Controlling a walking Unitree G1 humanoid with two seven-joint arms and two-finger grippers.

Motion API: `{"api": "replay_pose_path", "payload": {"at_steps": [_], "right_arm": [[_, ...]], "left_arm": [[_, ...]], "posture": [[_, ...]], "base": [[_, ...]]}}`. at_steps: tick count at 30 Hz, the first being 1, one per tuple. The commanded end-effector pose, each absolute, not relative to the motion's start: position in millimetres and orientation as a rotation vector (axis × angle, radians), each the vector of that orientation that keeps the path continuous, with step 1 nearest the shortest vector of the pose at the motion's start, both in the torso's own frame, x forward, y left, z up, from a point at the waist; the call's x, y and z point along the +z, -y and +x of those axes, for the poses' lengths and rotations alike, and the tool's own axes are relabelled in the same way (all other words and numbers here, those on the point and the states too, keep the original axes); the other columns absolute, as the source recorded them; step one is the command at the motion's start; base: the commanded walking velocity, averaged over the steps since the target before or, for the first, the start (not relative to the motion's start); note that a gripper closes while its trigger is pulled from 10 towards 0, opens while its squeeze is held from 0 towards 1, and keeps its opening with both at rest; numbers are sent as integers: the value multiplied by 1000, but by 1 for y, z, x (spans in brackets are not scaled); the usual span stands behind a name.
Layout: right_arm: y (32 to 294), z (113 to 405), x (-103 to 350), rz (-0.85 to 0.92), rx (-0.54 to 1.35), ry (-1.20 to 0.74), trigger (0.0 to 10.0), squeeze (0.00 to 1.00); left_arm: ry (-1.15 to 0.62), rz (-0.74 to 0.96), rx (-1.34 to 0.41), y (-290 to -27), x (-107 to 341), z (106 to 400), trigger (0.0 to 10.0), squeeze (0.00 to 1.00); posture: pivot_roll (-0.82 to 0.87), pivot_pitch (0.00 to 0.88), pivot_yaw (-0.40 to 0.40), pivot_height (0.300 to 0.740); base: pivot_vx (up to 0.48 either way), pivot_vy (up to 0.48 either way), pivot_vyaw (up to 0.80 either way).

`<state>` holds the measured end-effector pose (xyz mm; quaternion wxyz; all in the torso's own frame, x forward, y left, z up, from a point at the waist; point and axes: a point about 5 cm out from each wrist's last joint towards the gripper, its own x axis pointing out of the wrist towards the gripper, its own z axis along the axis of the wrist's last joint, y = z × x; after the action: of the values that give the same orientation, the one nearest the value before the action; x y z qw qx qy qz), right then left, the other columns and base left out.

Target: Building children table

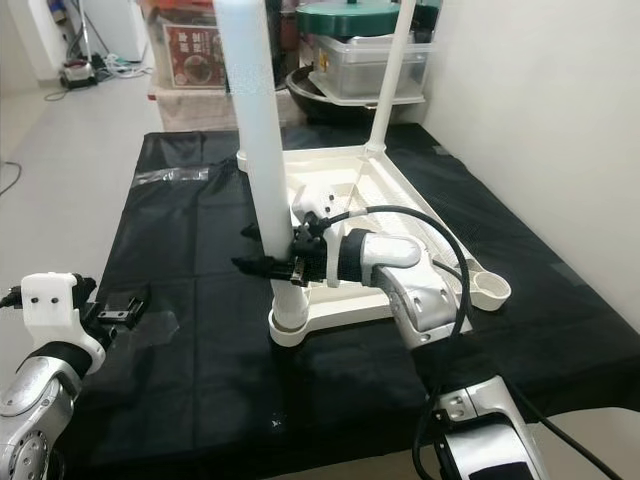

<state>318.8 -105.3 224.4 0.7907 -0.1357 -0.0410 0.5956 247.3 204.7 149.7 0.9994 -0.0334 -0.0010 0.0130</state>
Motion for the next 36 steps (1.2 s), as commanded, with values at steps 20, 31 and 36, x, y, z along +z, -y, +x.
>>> {"api": "replay_pose_path", "payload": {"at_steps": [20, 31, 36], "right_arm": [[91, 319, 184, 19, 1167, -99, 10000, 0], [142, 334, 137, 234, -27, -270, 10000, 0], [132, 327, 161, 324, 119, -112, 10000, 0]], "left_arm": [[-9, -144, 57, -209, 148, 247, 10000, 0], [-4, -119, 122, -225, 151, 240, 10000, 0], [-9, -102, 116, -227, 152, 243, 10000, 0]], "posture": [[53, 0, -85, 740], [80, 0, -86, 740], [62, 0, -63, 740]], "base": [[0, 0, 0], [0, 0, 0], [0, 0, 0]]}}
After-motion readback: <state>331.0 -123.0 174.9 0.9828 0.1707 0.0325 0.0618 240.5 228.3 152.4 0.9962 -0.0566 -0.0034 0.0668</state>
